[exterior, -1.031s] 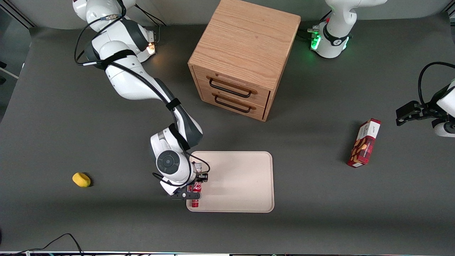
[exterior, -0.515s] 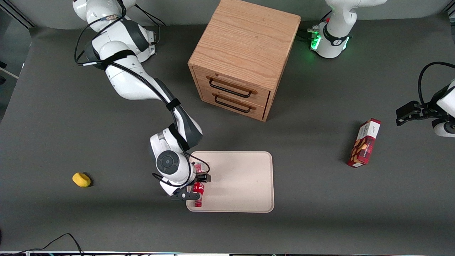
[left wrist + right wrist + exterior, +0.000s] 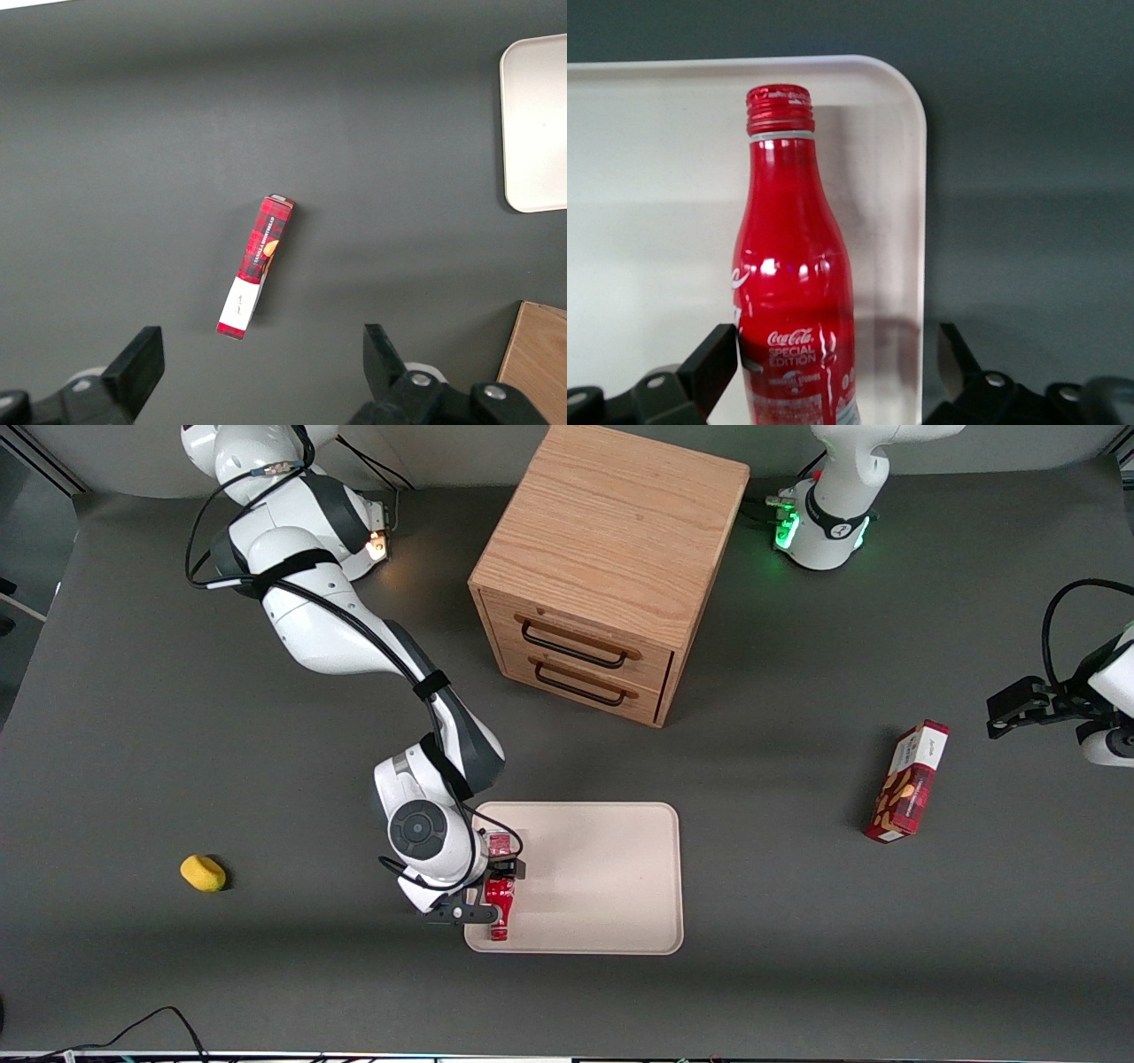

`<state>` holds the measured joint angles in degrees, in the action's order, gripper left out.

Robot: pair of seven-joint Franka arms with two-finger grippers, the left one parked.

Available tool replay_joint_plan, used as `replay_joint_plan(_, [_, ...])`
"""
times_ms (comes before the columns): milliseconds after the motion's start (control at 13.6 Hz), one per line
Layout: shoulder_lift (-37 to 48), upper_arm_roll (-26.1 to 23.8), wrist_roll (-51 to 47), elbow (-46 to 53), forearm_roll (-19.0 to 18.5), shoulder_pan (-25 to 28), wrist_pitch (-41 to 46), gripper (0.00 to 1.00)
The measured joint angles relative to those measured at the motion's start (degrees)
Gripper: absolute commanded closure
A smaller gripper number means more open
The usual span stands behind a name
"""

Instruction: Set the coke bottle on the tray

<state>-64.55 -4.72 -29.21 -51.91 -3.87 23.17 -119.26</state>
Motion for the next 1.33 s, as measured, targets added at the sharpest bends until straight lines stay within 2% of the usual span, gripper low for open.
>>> replay_joint_plan(883, [0.7,0.0,-0.1,1.1,0.2,0.1,0.5,0.00])
replay_joint_plan(1325, [7.8,-0.1,-0.1,-0.9,0.5,-0.6,12.3,0.00])
